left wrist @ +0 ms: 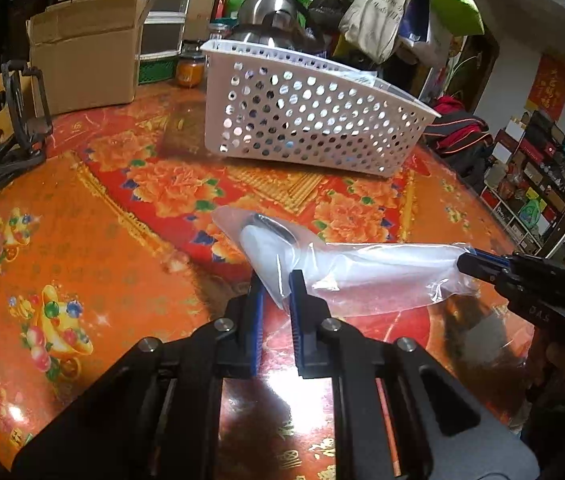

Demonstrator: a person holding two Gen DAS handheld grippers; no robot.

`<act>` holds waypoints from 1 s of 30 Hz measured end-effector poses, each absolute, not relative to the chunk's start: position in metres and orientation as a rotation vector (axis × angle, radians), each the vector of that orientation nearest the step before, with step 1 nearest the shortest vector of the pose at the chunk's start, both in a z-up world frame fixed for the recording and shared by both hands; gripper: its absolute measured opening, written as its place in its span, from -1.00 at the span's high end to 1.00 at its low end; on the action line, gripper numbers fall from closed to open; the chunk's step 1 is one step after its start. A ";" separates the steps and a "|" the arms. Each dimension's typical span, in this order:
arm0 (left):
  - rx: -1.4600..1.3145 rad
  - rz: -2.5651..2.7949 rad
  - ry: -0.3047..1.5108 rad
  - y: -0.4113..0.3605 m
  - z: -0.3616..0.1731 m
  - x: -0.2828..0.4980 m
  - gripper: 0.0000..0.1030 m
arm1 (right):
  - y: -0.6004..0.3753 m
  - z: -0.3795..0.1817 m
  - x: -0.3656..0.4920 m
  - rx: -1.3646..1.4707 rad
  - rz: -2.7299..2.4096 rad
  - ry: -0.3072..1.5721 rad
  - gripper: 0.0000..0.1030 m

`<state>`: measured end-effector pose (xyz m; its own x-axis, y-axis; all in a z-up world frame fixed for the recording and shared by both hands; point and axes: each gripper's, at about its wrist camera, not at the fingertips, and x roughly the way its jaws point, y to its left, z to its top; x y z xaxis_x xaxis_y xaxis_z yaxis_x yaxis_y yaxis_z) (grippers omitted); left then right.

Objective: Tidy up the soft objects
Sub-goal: 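Carry the clear bag into the basket and open both grippers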

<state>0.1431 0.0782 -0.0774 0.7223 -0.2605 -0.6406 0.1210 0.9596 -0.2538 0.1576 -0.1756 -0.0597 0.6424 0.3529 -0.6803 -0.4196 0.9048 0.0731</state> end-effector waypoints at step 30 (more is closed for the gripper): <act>-0.209 -0.275 0.506 0.059 0.066 0.142 0.83 | -0.199 0.069 0.158 -0.088 0.429 0.514 0.83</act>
<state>0.1424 0.0586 0.0663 0.8391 -0.3093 -0.4475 0.2067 0.9422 -0.2636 0.1583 -0.1991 0.0692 0.7840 0.3755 -0.4943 -0.4191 0.9076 0.0248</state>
